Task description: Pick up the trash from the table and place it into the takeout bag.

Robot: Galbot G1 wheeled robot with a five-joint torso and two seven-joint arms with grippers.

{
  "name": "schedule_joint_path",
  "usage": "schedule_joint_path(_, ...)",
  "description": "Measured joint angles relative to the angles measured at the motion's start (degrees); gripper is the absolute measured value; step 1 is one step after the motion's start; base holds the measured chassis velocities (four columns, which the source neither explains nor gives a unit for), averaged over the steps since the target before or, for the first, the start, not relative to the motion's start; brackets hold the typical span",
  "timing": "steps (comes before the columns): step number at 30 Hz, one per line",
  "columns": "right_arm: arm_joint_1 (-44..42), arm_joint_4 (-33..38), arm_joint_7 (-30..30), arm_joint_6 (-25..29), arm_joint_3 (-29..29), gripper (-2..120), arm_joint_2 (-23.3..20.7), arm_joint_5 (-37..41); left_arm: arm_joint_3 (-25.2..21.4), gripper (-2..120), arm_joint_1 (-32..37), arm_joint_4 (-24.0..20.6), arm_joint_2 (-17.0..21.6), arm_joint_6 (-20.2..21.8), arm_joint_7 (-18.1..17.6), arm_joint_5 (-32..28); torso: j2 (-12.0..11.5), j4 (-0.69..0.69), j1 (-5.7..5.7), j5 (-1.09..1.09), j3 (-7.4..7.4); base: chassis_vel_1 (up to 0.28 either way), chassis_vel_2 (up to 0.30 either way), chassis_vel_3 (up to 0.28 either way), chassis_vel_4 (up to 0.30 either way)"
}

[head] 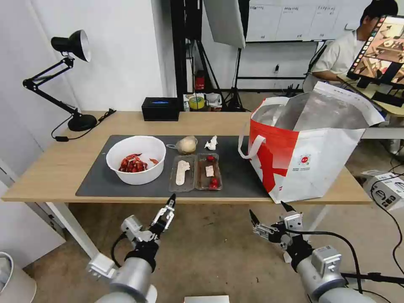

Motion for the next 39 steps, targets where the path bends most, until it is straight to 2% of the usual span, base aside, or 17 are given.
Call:
schedule_joint_path(12, 0.82, -2.6, 0.2, 0.13, -0.11, 100, 0.67, -0.4, 4.31, 100, -9.92, 6.05, -0.47, -1.77, -1.34, -4.57, 0.0, 0.0, 0.0, 0.01, 0.0, 0.0, 0.0, 0.0, 0.0)
schedule_joint_path(16, 1.3, -3.67, 0.26, 0.2, -0.12, 100, 1.2, -0.5, 6.5, 100, -13.79, 9.67, -0.98, -1.73, -3.38, -4.94, 0.0, 0.0, 0.0, 0.01, 0.0, 0.0, 0.0, 0.0, 0.0)
schedule_joint_path(20, 1.63, -4.26, 0.28, 0.21, -0.16, 100, 1.56, -0.55, 7.17, 100, -15.24, 11.22, -0.99, -1.61, -4.88, -5.09, 0.0, 0.0, 0.0, 0.01, 0.0, 0.0, 0.0, 0.0, 0.0)
schedule_joint_path(26, 2.53, -6.13, 0.34, 0.37, -0.43, 100, 1.84, -0.87, 8.04, 100, -19.48, 15.12, -0.95, -0.82, -8.96, -6.73, 0.0, 0.0, 0.0, 0.0, 0.0, 0.0, 0.0, 0.0, 0.0)
schedule_joint_path(31, 3.01, -7.29, 0.38, 0.54, -0.41, 100, 2.54, -0.98, 8.19, 100, -22.25, 17.14, -0.48, -1.42, -11.52, -7.97, 0.0, 0.0, 0.0, 0.0, 0.0, 0.0, 0.0, 0.0, 0.0)
schedule_joint_path(39, 3.53, -8.45, 0.4, 0.7, -1.26, 100, 3.86, -2.04, 8.05, 100, -24.17, 18.12, -0.38, -1.73, -12.74, -9.0, 0.0, 0.0, 0.01, 0.0, 0.0, 0.0, 0.0, 0.0, 0.0)
